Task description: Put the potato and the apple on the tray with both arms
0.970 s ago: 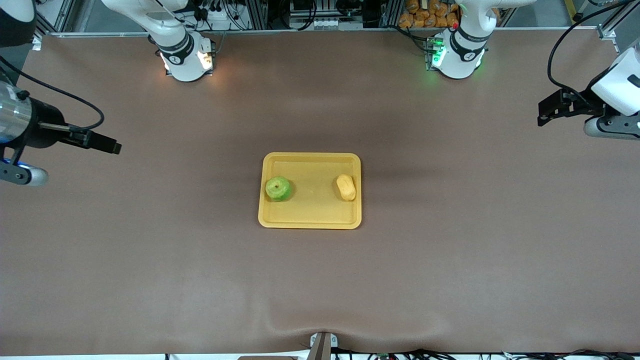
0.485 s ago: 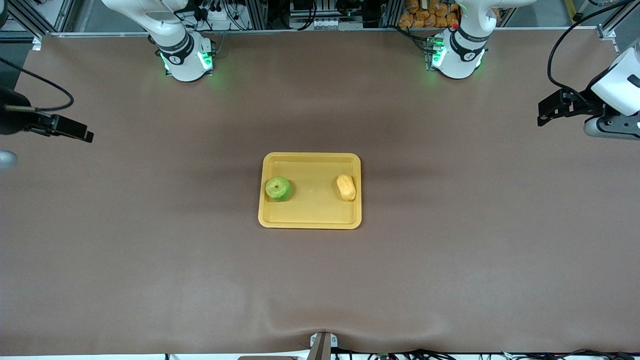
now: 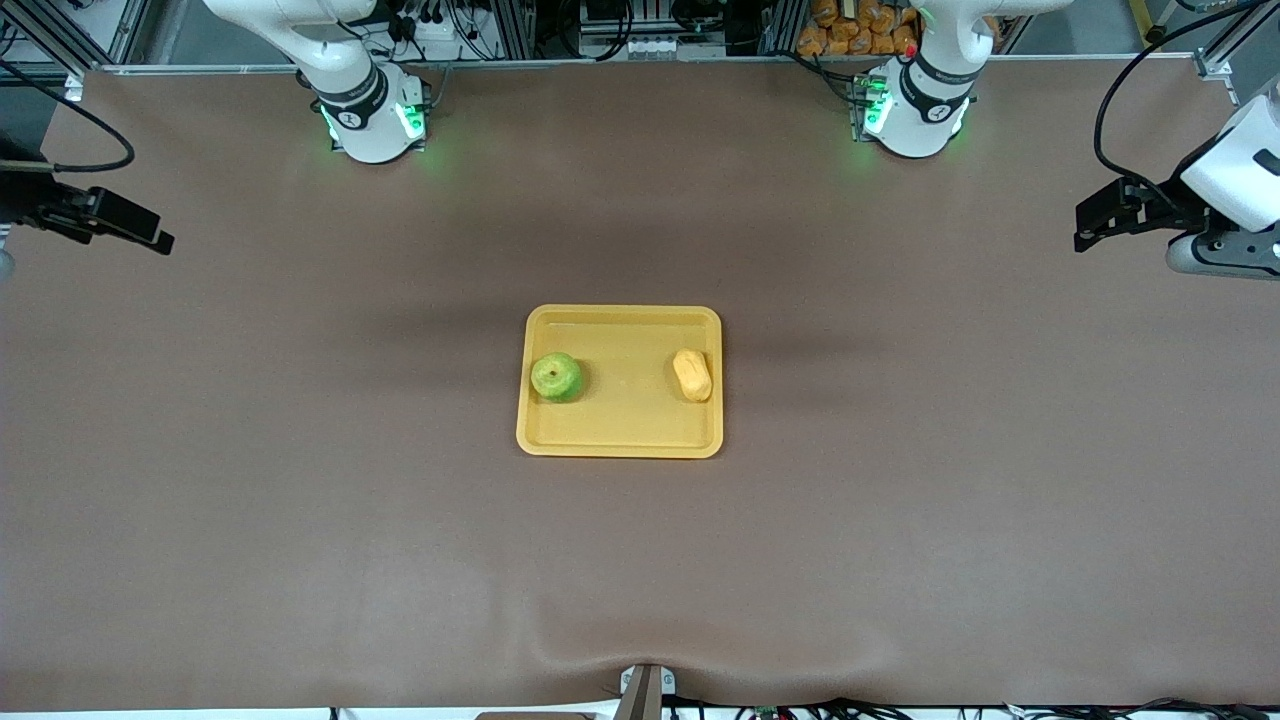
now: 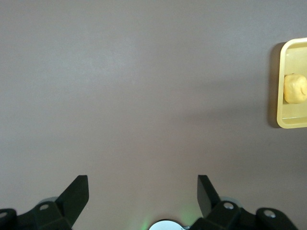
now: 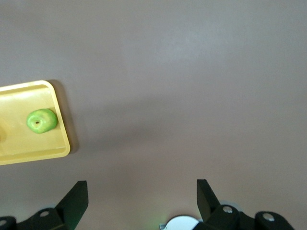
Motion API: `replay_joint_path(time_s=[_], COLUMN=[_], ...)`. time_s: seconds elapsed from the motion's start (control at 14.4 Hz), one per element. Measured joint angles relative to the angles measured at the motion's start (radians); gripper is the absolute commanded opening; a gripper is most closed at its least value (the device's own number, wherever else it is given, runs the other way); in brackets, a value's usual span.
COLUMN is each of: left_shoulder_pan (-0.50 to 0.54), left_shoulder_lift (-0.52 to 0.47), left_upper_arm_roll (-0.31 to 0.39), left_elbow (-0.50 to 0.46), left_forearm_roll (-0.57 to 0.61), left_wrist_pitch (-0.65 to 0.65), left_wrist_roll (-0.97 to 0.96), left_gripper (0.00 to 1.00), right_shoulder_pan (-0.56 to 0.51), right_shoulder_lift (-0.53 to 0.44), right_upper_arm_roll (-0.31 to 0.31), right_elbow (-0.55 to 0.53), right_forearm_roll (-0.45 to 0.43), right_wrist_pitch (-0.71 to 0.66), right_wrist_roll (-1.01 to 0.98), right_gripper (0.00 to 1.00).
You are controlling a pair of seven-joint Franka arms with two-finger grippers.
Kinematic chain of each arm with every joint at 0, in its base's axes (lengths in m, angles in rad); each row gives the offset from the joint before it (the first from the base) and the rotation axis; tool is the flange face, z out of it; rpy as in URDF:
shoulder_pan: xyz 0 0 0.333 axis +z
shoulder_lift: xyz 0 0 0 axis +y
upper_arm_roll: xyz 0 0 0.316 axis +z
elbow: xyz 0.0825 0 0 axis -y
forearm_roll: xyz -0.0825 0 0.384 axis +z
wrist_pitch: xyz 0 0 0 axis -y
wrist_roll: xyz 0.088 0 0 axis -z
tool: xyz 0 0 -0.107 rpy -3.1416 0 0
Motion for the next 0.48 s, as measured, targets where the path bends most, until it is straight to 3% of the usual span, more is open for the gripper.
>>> replay_joint_path(time_s=[0.48], left_shoulder_pan=[0.001], left_shoulder_lift=[0.0], left_upper_arm_roll=[0.001], left_elbow=[0.0], left_forearm_roll=[0.0], left_wrist_pitch=[-0.001], left_wrist_roll=[0.0], left_gripper=[1.0], right_shoulder_pan=[0.0], right_shoulder_lift=[0.0], right_upper_arm_roll=[0.0], right_elbow=[0.084], right_forearm_roll=[-0.069], right_wrist_pitch=[0.001], right_wrist_roll=[-0.034], right_gripper=[1.0])
